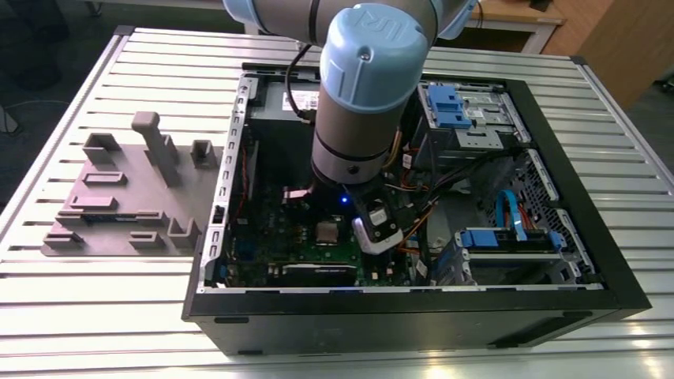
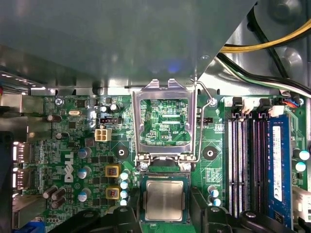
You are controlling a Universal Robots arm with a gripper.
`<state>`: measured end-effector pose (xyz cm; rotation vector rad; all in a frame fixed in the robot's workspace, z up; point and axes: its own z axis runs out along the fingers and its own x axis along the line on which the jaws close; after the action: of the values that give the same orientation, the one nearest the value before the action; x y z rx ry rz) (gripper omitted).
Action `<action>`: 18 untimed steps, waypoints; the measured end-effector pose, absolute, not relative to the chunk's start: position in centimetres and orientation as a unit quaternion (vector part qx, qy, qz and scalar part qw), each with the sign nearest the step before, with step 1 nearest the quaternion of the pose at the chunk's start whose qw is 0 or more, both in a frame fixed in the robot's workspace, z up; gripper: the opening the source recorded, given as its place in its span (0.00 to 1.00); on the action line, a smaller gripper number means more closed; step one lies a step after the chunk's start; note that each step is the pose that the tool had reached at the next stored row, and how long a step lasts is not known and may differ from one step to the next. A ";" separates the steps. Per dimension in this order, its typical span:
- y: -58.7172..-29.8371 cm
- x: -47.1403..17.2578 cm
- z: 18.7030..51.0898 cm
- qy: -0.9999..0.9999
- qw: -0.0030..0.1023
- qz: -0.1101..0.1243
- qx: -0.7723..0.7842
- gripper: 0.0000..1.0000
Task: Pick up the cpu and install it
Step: 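Place the cpu into insertion slot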
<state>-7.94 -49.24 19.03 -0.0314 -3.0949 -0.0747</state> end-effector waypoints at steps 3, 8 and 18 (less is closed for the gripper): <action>-49.2 -8.0 19.0 -0.999 0.023 -0.025 -0.010 0.51; -49.2 -8.0 18.9 -0.999 0.023 -0.025 -0.010 0.51; -49.2 -8.0 19.0 -0.999 0.023 -0.025 -0.005 0.58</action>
<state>-7.98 -49.24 18.99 -0.0164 -3.0948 -0.0763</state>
